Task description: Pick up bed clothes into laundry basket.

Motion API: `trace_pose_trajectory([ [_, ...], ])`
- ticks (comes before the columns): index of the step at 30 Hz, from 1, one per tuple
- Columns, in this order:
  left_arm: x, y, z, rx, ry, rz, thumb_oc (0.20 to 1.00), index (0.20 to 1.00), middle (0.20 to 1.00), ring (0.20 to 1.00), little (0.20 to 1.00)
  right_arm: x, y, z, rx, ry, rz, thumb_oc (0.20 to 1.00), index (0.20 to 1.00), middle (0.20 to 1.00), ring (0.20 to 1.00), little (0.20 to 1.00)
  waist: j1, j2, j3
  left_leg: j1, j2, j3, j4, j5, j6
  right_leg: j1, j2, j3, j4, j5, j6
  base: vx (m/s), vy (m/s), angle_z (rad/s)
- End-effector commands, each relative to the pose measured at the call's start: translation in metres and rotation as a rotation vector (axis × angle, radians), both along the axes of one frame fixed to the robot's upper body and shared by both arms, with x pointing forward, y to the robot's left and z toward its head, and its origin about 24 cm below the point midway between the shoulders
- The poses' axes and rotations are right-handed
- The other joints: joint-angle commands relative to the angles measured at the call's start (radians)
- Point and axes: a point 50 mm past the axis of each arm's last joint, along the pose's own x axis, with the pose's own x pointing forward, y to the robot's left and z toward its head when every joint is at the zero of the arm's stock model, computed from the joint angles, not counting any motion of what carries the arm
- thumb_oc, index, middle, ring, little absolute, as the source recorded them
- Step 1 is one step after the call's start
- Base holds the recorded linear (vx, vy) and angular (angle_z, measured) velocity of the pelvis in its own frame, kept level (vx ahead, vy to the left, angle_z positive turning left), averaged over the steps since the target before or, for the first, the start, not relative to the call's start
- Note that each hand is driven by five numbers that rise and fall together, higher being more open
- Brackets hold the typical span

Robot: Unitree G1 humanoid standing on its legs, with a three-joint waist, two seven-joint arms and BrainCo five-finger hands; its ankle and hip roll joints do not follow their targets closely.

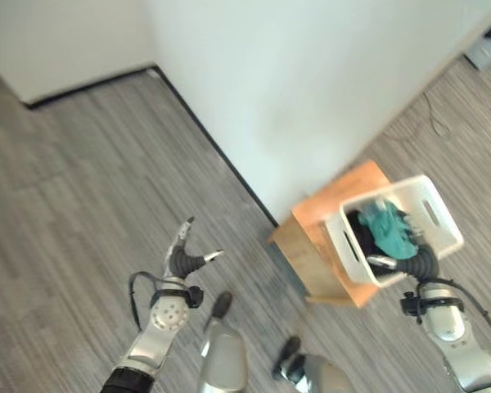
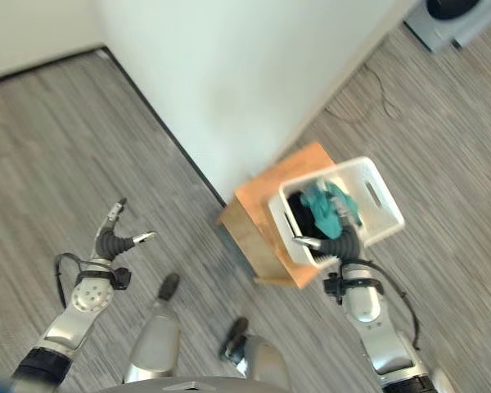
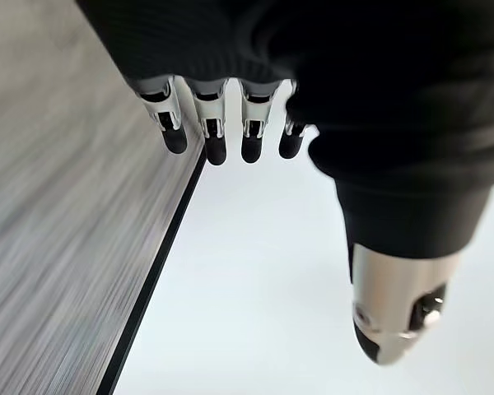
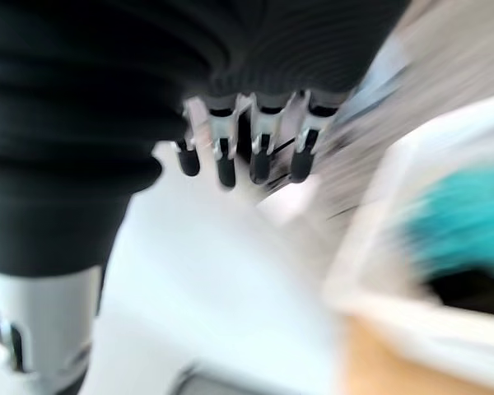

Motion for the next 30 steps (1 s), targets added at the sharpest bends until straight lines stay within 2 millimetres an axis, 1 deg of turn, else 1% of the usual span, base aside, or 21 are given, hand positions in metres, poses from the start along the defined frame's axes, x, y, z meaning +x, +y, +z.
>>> trace_pose_trajectory([
  [1, 0.001, -0.009, 0.013, -0.017, -0.102, -0.053, 1.000, 1.000, 1.000, 1.000, 1.000, 0.009, 0.005, -0.003, 0.004, -0.007, 0.038, 1.000, 1.000, 1.000, 1.000, 1.000, 0.003, -0.022, -0.042, 0.129, -0.087, -0.015, -0.192, 0.011, 0.017, 0.018, 0.009, 0.098, -0.140, 0.066, -0.013, 0.07, -0.133, 2.21],
  [2, 0.002, -0.009, 0.016, -0.008, -0.116, -0.053, 1.000, 1.000, 1.000, 1.000, 1.000, 0.014, 0.015, -0.005, 0.003, 0.007, 0.079, 1.000, 1.000, 1.000, 1.000, 1.000, 0.007, -0.013, -0.051, 0.135, -0.086, -0.038, -0.192, 0.015, 0.012, 0.028, 0.008, 0.106, -0.164, 0.078, -0.017, 0.03, -0.180, 1.69],
  [3, 0.002, -0.005, 0.020, -0.016, -0.139, -0.038, 1.000, 1.000, 1.000, 1.000, 1.000, 0.017, 0.022, -0.007, 0.026, 0.016, 0.099, 1.000, 1.000, 1.000, 1.000, 1.000, 0.010, -0.008, -0.052, 0.146, -0.078, -0.036, -0.192, 0.009, 0.007, 0.059, -0.027, 0.058, -0.206, 0.103, -0.023, 0.02, -0.253, 1.21],
  [5, -0.002, -0.002, 0.029, -0.033, -0.195, -0.010, 1.000, 1.000, 1.000, 1.000, 1.000, 0.020, 0.036, -0.009, 0.070, 0.026, 0.140, 1.000, 1.000, 1.000, 1.000, 1.000, 0.039, 0.001, -0.064, 0.154, -0.069, -0.060, -0.192, 0.016, -0.007, 0.118, -0.046, -0.040, -0.270, 0.127, -0.039, 0.05, -0.254, 0.78],
  [8, -0.010, 0.005, 0.035, -0.068, -0.252, 0.032, 1.000, 1.000, 1.000, 1.000, 1.000, 0.027, 0.049, -0.007, 0.090, 0.027, 0.193, 1.000, 1.000, 1.000, 1.000, 1.000, 0.059, 0.023, -0.084, 0.134, -0.057, -0.064, -0.192, 0.031, -0.026, 0.133, -0.052, -0.098, -0.286, 0.114, -0.045, -0.05, -0.139, 1.05],
  [9, -0.013, 0.005, 0.034, -0.091, -0.259, 0.046, 1.000, 1.000, 1.000, 1.000, 1.000, 0.031, 0.051, -0.005, 0.092, 0.022, 0.197, 1.000, 1.000, 1.000, 1.000, 1.000, 0.069, 0.032, -0.087, 0.120, -0.046, -0.036, -0.192, 0.040, -0.035, 0.142, -0.056, -0.129, -0.286, 0.104, -0.048, -0.10, 0.031, 0.96],
  [10, -0.014, 0.002, 0.034, -0.141, -0.270, 0.061, 1.000, 1.000, 1.000, 1.000, 1.000, 0.037, 0.053, 0.001, 0.075, -0.004, 0.205, 1.000, 1.000, 1.000, 1.000, 1.000, 0.034, 0.049, -0.097, 0.071, 0.022, 0.294, -0.192, 0.036, -0.039, 0.146, -0.098, -0.236, -0.286, 0.090, -0.037, -0.17, 0.035, 1.55],
  [11, -0.013, 0.002, 0.035, -0.154, -0.275, 0.061, 1.000, 1.000, 1.000, 1.000, 1.000, 0.041, 0.055, 0.005, 0.087, -0.014, 0.202, 1.000, 1.000, 1.000, 1.000, 1.000, -0.003, 0.048, -0.106, 0.088, 0.098, 0.598, -0.192, 0.012, -0.009, 0.152, -0.130, -0.335, -0.286, 0.088, -0.030, -0.16, 0.053, 2.55],
  [12, -0.013, 0.002, 0.036, -0.154, -0.276, 0.062, 1.000, 1.000, 1.000, 1.000, 1.000, 0.041, 0.055, 0.005, 0.087, -0.015, 0.203, 1.000, 1.000, 1.000, 1.000, 1.000, 0.002, 0.046, -0.105, 0.091, 0.098, 0.606, -0.192, 0.012, -0.008, 0.150, -0.131, -0.327, -0.286, 0.090, -0.029, -0.29, -0.002, 2.31],
  [13, -0.014, 0.003, 0.042, -0.147, -0.289, 0.033, 1.000, 1.000, 1.000, 1.000, 1.000, 0.047, 0.059, 0.013, 0.106, -0.044, 0.192, 1.000, 1.000, 1.000, 1.000, 1.000, -0.051, 0.048, -0.124, 0.171, 0.184, 0.996, -0.164, -0.004, 0.008, 0.173, -0.161, -0.492, -0.286, 0.083, -0.028, -0.25, -0.050, 1.86],
  [15, -0.018, 0.005, 0.043, -0.149, -0.281, 0.012, 1.000, 1.000, 1.000, 1.000, 1.000, 0.045, 0.059, 0.016, 0.121, -0.058, 0.185, 1.000, 1.000, 1.000, 1.000, 1.000, -0.066, 0.041, -0.131, 0.218, 0.203, 1.136, -0.086, -0.029, 0.019, 0.202, -0.170, -0.589, -0.286, 0.081, -0.043, -0.24, -0.095, 1.89],
  [16, -0.018, 0.006, 0.043, -0.148, -0.280, 0.012, 1.000, 1.000, 1.000, 1.000, 1.000, 0.044, 0.060, 0.016, 0.121, -0.057, 0.185, 1.000, 1.000, 1.000, 1.000, 1.000, -0.070, 0.041, -0.129, 0.216, 0.206, 1.131, -0.075, -0.036, 0.019, 0.207, -0.171, -0.594, -0.286, 0.079, -0.042, -0.13, -0.119, 1.56],
  [17, -0.017, 0.003, 0.044, -0.190, -0.275, -0.013, 1.000, 1.000, 1.000, 1.000, 1.000, 0.045, 0.058, 0.016, 0.146, -0.060, 0.167, 1.000, 1.000, 1.000, 1.000, 1.000, -0.073, 0.023, -0.146, 0.241, 0.231, 1.203, 0.005, -0.080, 0.034, 0.235, -0.180, -0.684, -0.286, 0.073, -0.078, -0.02, -0.058, 1.23],
  [18, -0.019, 0.002, 0.040, -0.225, -0.257, -0.016, 1.000, 1.000, 1.000, 1.000, 1.000, 0.044, 0.056, 0.015, 0.189, -0.055, 0.149, 1.000, 1.000, 1.000, 1.000, 1.000, -0.082, 0.023, -0.160, 0.267, 0.212, 1.194, -0.012, -0.111, 0.039, 0.253, -0.178, -0.734, -0.285, 0.072, -0.081, 0.03, 0.001, 1.48],
  [20, -0.021, -0.002, 0.036, -0.282, -0.239, -0.033, 1.000, 1.000, 1.000, 1.000, 1.000, 0.041, 0.054, 0.017, 0.256, -0.064, 0.152, 1.000, 1.000, 1.000, 1.000, 1.000, -0.077, 0.026, -0.180, 0.294, 0.177, 1.132, -0.104, -0.092, 0.038, 0.285, -0.174, -0.794, -0.281, 0.078, -0.078, 0.10, 0.159, 2.53],
  [21, -0.023, -0.005, 0.030, -0.287, -0.209, -0.038, 1.000, 1.000, 1.000, 1.000, 1.000, 0.042, 0.057, 0.012, 0.294, -0.039, 0.144, 1.000, 1.000, 1.000, 1.000, 1.000, -0.066, 0.024, -0.180, 0.287, 0.133, 1.060, -0.125, -0.083, 0.050, 0.296, -0.172, -0.806, -0.269, 0.095, -0.079, 0.09, 0.227, 2.05],
  [24, -0.024, -0.004, 0.026, -0.334, -0.191, -0.041, 1.000, 1.000, 1.000, 1.000, 1.000, 0.048, 0.066, 0.012, 0.349, -0.033, 0.157, 1.000, 1.000, 1.000, 1.000, 1.000, -0.048, 0.031, -0.183, 0.316, 0.100, 0.983, -0.192, -0.098, 0.071, 0.275, -0.216, -0.851, -0.089, 0.074, -0.055, 0.07, 0.293, 1.83],
  [25, -0.024, -0.001, 0.025, -0.335, -0.185, -0.038, 1.000, 1.000, 1.000, 1.000, 1.000, 0.051, 0.073, 0.015, 0.370, -0.044, 0.175, 1.000, 1.000, 1.000, 1.000, 1.000, -0.044, 0.021, -0.177, 0.321, 0.076, 0.947, -0.192, -0.119, 0.088, 0.260, -0.259, -0.843, 0.003, 0.081, -0.029, 0.13, 0.244, 1.05],
  [27, -0.019, 0.000, 0.027, -0.328, -0.197, -0.032, 1.000, 1.000, 1.000, 1.000, 1.000, 0.054, 0.083, 0.018, 0.406, -0.049, 0.196, 1.000, 1.000, 1.000, 1.000, 1.000, -0.072, 0.014, -0.155, 0.314, 0.039, 0.843, -0.192, -0.136, 0.107, 0.156, -0.272, -0.638, 0.181, 0.108, 0.013, 0.14, 0.187, 1.71],
  [28, -0.015, -0.003, 0.027, -0.329, -0.194, -0.036, 1.000, 1.000, 1.000, 1.000, 1.000, 0.053, 0.088, 0.018, 0.428, -0.048, 0.211, 1.000, 1.000, 1.000, 1.000, 1.000, -0.091, 0.017, -0.147, 0.310, 0.028, 0.788, -0.192, -0.131, 0.106, 0.120, -0.214, -0.500, 0.195, 0.072, 0.001, 0.06, 0.104, 1.91],
  [30, -0.006, -0.008, 0.025, -0.336, -0.179, -0.056, 1.000, 1.000, 1.000, 1.000, 1.000, 0.053, 0.086, 0.017, 0.438, -0.043, 0.199, 1.000, 1.000, 1.000, 1.000, 1.000, -0.125, 0.020, -0.137, 0.282, 0.004, 0.682, -0.192, -0.096, 0.103, 0.046, -0.062, -0.271, 0.172, 0.002, -0.043, 0.07, 0.016, 1.59],
])
